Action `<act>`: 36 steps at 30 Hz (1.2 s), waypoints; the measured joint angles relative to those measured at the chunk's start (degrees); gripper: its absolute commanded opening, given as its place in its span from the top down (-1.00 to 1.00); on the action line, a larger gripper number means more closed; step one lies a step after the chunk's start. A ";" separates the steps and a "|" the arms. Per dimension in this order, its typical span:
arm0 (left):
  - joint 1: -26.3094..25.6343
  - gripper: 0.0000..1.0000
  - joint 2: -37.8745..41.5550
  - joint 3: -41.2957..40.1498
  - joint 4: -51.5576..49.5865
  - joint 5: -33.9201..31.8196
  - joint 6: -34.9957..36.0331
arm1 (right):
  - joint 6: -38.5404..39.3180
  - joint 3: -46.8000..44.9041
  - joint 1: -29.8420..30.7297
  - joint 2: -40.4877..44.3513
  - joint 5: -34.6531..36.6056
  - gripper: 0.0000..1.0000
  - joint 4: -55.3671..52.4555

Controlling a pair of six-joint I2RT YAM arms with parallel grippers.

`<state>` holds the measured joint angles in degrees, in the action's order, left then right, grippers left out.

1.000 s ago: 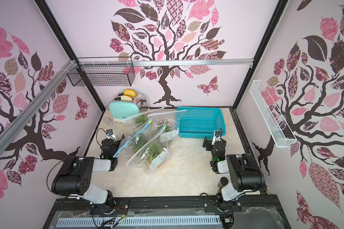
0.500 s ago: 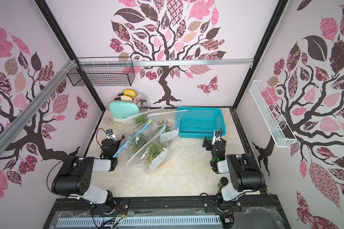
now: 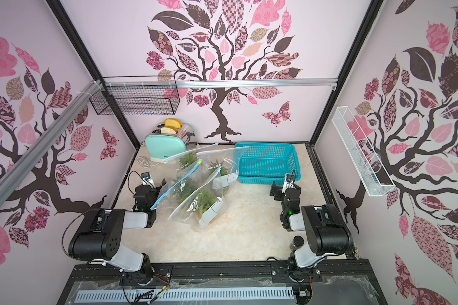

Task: Open the zip-top bag and take out the pineapple
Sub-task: Adjust the zipper food storage bag at the center of the board.

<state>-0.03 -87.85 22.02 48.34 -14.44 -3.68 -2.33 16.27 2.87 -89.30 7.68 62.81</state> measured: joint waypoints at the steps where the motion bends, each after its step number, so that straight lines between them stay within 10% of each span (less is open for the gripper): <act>1: 0.00 -0.96 1.49 0.15 -2.40 -0.46 -0.26 | 0.00 0.00 0.00 0.00 0.00 -0.99 0.00; 12: 1.20 -0.96 24.11 23.12 -47.54 -18.93 -19.63 | -1.75 0.48 0.00 6.36 4.26 -0.99 -6.03; 21: 1.84 -0.97 32.87 28.87 -65.57 -5.57 -21.00 | -20.20 18.47 -0.79 15.34 16.61 -0.99 -44.11; 36: -0.61 -0.96 34.27 51.12 -85.24 17.90 -12.13 | -25.44 22.05 0.68 28.33 8.33 -0.99 -77.66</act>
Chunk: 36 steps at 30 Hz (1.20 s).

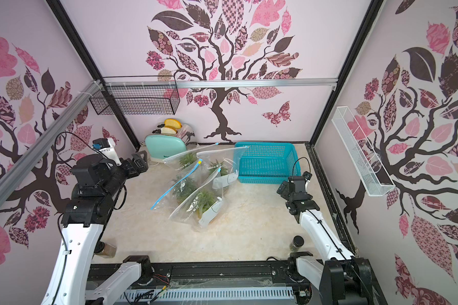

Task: Open the zip-top bag and take out the pineapple
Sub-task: Adjust the zipper food storage bag at the center of the board.

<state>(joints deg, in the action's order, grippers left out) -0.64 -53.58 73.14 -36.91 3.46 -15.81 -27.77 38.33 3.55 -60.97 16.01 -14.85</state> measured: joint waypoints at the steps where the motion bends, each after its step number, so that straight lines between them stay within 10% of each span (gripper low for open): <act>1: -0.11 -0.96 -0.09 0.57 -1.29 2.23 0.44 | 0.63 1.11 0.15 0.28 -0.72 -0.99 -1.36; 7: -5.20 -0.96 -2.03 8.41 -9.66 16.13 3.78 | 2.84 7.93 3.17 0.63 -4.31 -0.99 -8.46; 16: -42.12 -0.79 -11.23 16.63 -18.56 4.07 9.33 | 4.68 11.54 6.93 0.96 -8.17 -0.99 -13.22; 26: -46.58 -0.52 -22.71 16.39 -21.99 -8.57 13.18 | 5.99 11.54 6.93 2.62 -10.97 -0.99 -13.68; 36: -46.64 1.00 -25.38 15.50 -21.09 -12.76 16.04 | 6.99 11.56 6.95 2.64 -15.63 -0.99 -12.76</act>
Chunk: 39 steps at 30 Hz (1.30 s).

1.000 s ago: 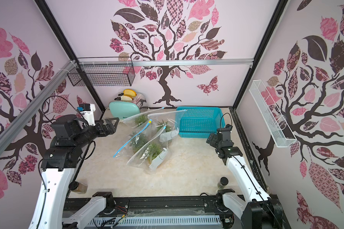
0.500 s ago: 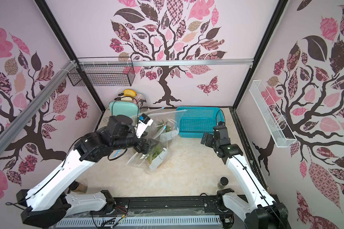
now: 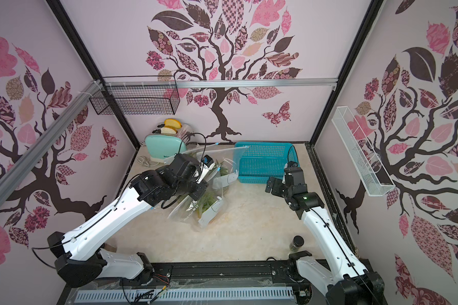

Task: Open the zip-top bag and take out the pineapple
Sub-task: Adjust the zipper food storage bag at the center of the board.

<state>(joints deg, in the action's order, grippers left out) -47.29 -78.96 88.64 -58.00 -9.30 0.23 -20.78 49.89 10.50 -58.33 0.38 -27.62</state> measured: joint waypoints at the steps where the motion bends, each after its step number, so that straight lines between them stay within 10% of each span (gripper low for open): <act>1: 0.00 1.00 0.00 0.00 0.15 -0.02 -0.02 | 0.22 0.00 0.00 -0.02 -0.85 -0.99 0.20; 21: 0.00 1.00 -2.99 5.99 -0.66 13.05 19.02 | 10.47 -8.94 2.64 10.40 -28.74 -0.97 22.40; 39: 6.36 1.00 -0.96 1.81 1.99 25.33 24.94 | 19.23 -4.81 14.40 4.15 -30.69 -0.46 25.97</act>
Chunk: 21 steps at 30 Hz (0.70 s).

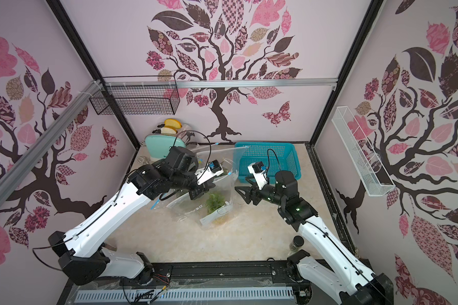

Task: Open the zip-top bag and take out the pineapple
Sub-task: Adjust the zipper food storage bag at the center of the board.

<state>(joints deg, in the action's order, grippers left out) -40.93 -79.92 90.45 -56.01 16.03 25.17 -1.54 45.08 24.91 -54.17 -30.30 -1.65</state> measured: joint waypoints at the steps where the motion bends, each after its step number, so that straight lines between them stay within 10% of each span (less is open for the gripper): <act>1: 0.79 1.00 0.20 -0.39 0.42 1.46 -0.04 | 0.33 0.37 0.04 -0.46 -0.17 -0.46 0.24; 21: 1.79 1.00 0.24 -2.45 3.02 8.02 0.39 | 4.66 7.39 0.15 -10.71 -8.79 -0.07 3.74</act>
<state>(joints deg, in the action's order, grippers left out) -39.13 -79.68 88.01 -52.99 24.05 25.56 3.11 52.47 25.06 -64.88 -39.09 2.09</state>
